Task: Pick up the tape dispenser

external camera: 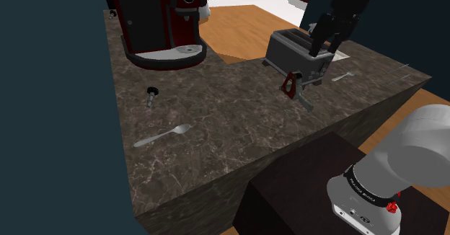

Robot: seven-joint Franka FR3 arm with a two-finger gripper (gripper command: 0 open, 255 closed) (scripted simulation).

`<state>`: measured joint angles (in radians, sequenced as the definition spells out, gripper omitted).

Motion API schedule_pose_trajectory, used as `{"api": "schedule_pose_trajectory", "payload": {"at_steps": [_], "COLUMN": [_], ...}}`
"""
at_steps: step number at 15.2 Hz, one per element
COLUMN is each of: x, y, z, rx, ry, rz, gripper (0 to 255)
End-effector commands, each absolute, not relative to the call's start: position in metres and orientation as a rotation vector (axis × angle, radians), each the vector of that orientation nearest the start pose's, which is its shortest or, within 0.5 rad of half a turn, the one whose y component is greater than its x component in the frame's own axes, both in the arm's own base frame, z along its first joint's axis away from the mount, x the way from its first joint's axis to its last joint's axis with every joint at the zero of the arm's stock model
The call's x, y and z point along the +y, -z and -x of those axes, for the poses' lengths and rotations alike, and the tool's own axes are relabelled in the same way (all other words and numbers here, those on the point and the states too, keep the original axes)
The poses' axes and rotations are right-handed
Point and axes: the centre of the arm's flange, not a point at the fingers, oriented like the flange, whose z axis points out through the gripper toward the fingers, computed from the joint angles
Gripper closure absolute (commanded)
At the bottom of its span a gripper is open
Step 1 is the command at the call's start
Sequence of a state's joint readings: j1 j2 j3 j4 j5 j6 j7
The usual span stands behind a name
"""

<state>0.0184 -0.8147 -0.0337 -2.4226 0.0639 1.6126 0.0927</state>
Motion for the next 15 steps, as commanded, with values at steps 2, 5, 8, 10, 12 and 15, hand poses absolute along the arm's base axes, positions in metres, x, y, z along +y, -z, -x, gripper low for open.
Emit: {"api": "schedule_pose_trajectory", "payload": {"at_steps": [2,5,8,10,12,15], "x": [-0.008,-0.032,-0.055,-0.071,-0.087,-0.110], "y": [-0.561,-0.530,-0.498,-0.477,-0.456,-0.424], "z": [-0.305,-0.313,-0.321,-0.326,-0.331,-0.338], "rx": [0.160,0.183,0.206,0.221,0.236,0.258], "ry": [-0.002,-0.011,-0.019,-0.025,-0.030,-0.039], "rz": [3.048,3.043,3.038,3.034,3.030,3.025], "gripper": [0,0,0,0,0,0]}}
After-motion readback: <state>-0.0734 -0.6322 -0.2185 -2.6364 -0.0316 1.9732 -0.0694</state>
